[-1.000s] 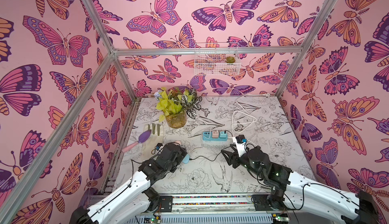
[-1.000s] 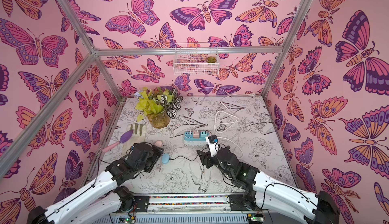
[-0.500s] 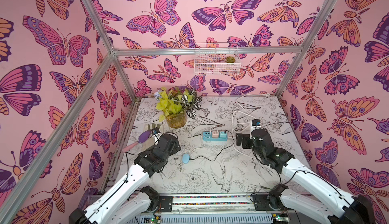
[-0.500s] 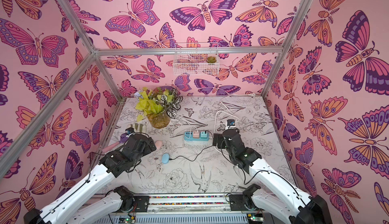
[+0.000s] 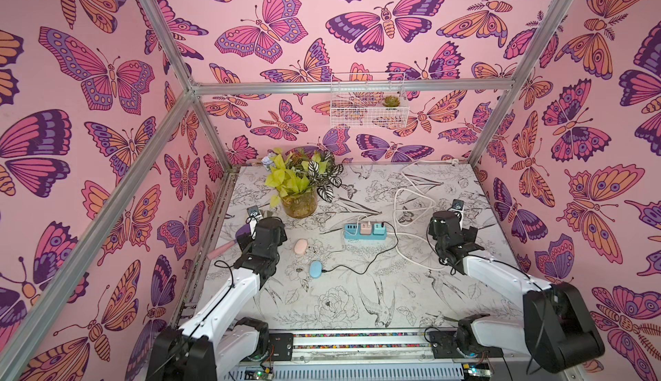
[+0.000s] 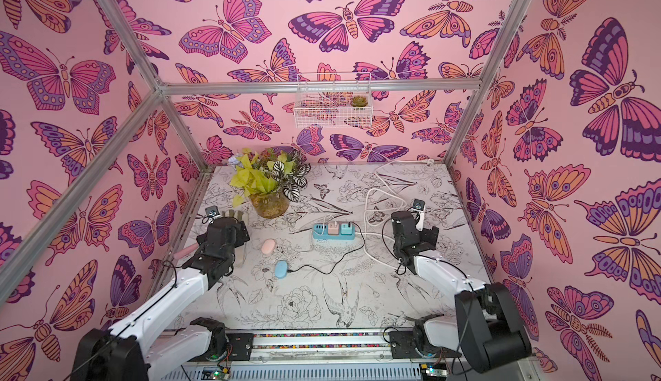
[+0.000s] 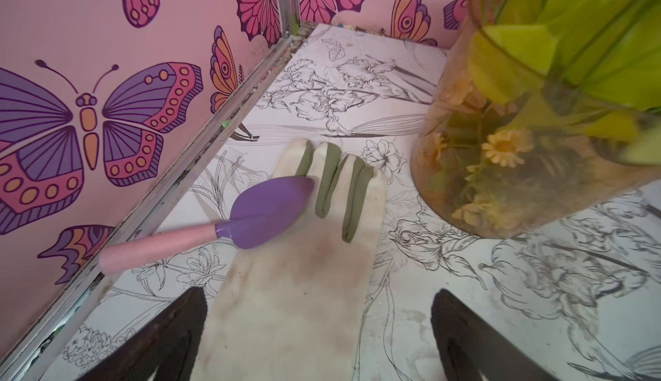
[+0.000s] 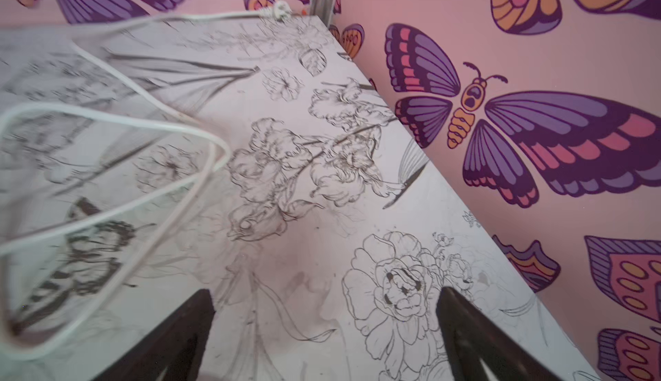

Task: Charge the bluetooth headset
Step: Reset both arms

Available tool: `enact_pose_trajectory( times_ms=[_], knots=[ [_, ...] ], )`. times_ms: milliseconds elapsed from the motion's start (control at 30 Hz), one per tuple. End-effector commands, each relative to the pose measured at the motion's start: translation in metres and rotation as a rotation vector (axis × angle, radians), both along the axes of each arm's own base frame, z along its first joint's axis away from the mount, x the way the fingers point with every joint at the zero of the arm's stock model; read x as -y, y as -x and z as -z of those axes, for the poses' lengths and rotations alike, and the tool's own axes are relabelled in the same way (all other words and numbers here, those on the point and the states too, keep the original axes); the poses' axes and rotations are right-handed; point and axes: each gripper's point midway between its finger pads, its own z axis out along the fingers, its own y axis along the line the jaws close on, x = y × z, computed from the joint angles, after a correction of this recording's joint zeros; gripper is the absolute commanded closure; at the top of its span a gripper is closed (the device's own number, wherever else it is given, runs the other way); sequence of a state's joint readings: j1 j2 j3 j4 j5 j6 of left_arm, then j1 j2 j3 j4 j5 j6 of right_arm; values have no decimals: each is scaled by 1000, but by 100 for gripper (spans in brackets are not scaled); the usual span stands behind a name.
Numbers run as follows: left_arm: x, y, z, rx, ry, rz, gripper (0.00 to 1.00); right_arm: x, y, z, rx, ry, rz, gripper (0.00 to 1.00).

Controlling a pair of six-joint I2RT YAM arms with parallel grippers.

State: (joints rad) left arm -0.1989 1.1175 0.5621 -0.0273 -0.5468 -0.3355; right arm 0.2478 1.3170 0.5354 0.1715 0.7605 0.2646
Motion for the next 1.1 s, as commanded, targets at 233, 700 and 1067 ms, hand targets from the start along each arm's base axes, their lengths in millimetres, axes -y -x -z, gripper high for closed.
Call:
enact_pose_trajectory(
  times_ms=[233, 700, 1067],
  knots=[
    [-22, -44, 9, 99, -85, 74, 1, 3, -28, -16, 202, -22, -104, 1],
    [3, -57, 45, 189, -111, 261, 0, -17, -45, 12, 221, -90, -320, 1],
    [1, -59, 44, 212, -115, 253, 0, -16, -47, 14, 211, -101, -320, 1]
  ],
)
